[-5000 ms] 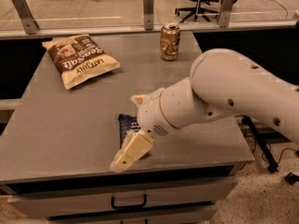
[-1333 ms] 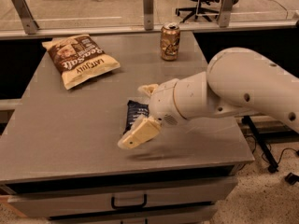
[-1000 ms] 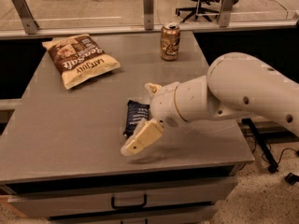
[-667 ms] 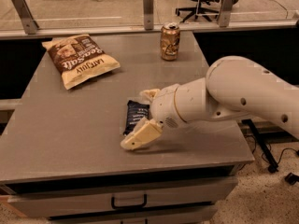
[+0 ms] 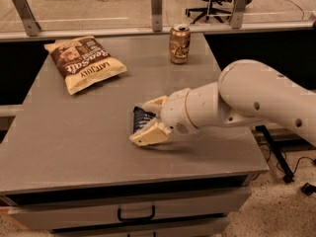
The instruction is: Move rxbar blueberry near brown chip bag
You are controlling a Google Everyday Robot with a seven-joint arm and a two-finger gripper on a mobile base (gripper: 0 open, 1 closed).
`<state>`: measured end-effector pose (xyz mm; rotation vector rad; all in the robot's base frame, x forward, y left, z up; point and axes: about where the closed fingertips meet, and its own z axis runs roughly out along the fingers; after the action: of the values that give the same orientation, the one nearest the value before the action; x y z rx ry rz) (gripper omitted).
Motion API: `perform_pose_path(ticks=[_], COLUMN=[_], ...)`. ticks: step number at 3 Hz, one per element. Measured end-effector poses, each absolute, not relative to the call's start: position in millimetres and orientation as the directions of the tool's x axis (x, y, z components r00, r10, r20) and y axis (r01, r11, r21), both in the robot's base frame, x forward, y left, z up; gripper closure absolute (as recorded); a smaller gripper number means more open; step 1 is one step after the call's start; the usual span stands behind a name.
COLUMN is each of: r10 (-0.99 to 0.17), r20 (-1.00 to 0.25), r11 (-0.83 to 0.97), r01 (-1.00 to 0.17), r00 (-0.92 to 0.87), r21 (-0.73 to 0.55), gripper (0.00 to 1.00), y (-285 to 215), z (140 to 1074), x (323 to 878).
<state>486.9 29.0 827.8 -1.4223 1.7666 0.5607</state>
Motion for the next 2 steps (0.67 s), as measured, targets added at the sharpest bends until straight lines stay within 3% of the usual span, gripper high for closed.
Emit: perform_pose_path(ticks=[1, 2], r10=[-0.605, -0.621], r20=[-0.794, -0.783], r11=[0.283, 0.282], r01=[-0.949, -0.937], r00=[-0.066, -0.016], r21=[-0.137, -0.205], gripper=[0.87, 1.00], y=[25.0, 17.9], z=[829.7, 856.3], x=[486.0, 491.1])
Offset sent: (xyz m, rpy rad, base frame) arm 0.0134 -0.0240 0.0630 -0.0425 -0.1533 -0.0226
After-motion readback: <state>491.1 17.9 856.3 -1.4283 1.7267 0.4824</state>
